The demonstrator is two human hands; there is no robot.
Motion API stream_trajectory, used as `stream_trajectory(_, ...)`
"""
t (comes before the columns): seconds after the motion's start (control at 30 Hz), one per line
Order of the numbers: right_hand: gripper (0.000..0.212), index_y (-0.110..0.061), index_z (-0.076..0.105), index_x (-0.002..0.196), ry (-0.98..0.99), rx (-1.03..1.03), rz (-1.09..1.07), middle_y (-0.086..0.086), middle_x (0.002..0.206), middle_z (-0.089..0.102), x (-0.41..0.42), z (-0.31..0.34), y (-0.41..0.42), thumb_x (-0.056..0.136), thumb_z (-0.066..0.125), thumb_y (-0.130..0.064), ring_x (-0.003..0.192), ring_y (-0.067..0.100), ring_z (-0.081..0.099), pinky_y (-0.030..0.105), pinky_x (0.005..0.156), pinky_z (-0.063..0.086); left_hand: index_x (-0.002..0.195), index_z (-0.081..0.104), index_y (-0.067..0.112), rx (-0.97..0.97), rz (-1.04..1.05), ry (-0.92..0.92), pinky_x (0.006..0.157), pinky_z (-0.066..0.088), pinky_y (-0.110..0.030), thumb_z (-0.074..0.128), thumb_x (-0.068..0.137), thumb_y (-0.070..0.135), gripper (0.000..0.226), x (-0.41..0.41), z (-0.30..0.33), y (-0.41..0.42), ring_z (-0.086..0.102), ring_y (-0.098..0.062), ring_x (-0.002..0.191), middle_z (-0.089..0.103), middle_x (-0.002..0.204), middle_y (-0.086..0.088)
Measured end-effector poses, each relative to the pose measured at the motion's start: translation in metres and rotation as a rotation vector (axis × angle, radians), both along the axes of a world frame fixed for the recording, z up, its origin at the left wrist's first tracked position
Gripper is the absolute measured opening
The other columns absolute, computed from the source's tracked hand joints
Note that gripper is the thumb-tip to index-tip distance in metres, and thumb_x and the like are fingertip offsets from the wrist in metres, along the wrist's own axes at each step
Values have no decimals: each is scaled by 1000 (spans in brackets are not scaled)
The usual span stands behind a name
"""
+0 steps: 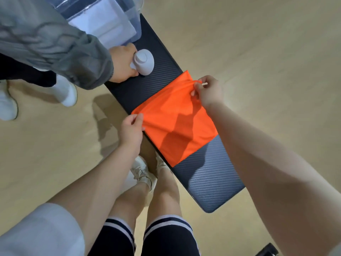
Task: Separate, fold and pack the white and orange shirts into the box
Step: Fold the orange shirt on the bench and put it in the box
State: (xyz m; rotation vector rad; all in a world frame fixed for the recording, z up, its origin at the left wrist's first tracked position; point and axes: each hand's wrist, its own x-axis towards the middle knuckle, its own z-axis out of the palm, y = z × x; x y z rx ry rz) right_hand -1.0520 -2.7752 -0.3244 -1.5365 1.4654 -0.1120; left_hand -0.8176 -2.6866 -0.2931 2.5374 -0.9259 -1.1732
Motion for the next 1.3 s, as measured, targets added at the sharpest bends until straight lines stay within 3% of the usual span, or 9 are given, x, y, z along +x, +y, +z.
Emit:
stream_trajectory(0.1,20,-26,49,76,-58,29,-15,-2,65,64,14,-23,-2,88,49,-10,60,22,59,43,71,53,116,45,18,-95,108,57,83,47,-42,69,75,39,52,9,-15,-6,55,-30,94,56,111,-9)
stream_trajectory(0.2,31,-15,49,121,-73,16,89,7,91,66,18,-34,1,90,47,-10,89,30,63,42,88,50,131,37,13,-96,-11,-70,95,43,-44,69,77,34,66,-6,-22,9,52,-34,111,51,123,-10)
stream_trajectory(0.33,39,-5,49,125,-35,-273,438,15,123,58,-6,-20,22,88,39,-3,114,30,54,30,97,36,110,50,2,-175,305,-118,76,42,-36,50,89,10,22,-141,-29,107,56,-31,92,52,95,-11)
stream_trajectory(0.43,44,-2,50,127,9,-472,833,20,137,48,-33,-28,47,86,42,-15,126,36,46,35,107,32,123,51,8,-240,-20,-162,92,43,-43,55,87,12,37,-162,-43,108,50,-33,114,48,126,-16)
stream_trajectory(0.53,62,-13,31,144,230,-438,1089,9,152,29,-58,-44,60,89,32,-43,140,31,30,46,113,22,145,26,18,-11,-125,-228,111,25,-46,54,89,33,64,-170,-55,105,20,-32,141,12,156,-12)
stream_trajectory(0.8,61,-25,7,149,437,-302,852,2,159,-2,-82,-41,34,96,28,-47,147,23,-2,44,117,-2,147,14,11,46,15,-209,110,28,-48,62,84,38,83,-179,-50,112,18,-34,140,6,156,-13)
stream_trajectory(0.97,48,-9,32,141,402,-214,369,15,148,31,-101,-25,34,95,39,-21,133,33,33,40,108,25,133,37,11,109,727,145,76,42,-26,60,87,33,56,-211,-29,111,51,-24,104,43,132,-10)
stream_trajectory(1.07,42,-5,44,131,403,-27,126,16,133,45,-113,-23,37,92,45,-21,122,33,43,40,102,35,122,47,8,188,1057,430,76,43,-34,57,88,32,43,-237,-32,114,55,-26,95,58,117,-11)
stream_trajectory(1.3,38,-7,55,119,397,32,59,14,121,52,-119,-29,33,87,57,-26,111,29,51,34,93,40,114,57,2,349,1089,516,95,45,-43,58,86,41,49,-256,-42,115,57,-32,94,62,110,-21)
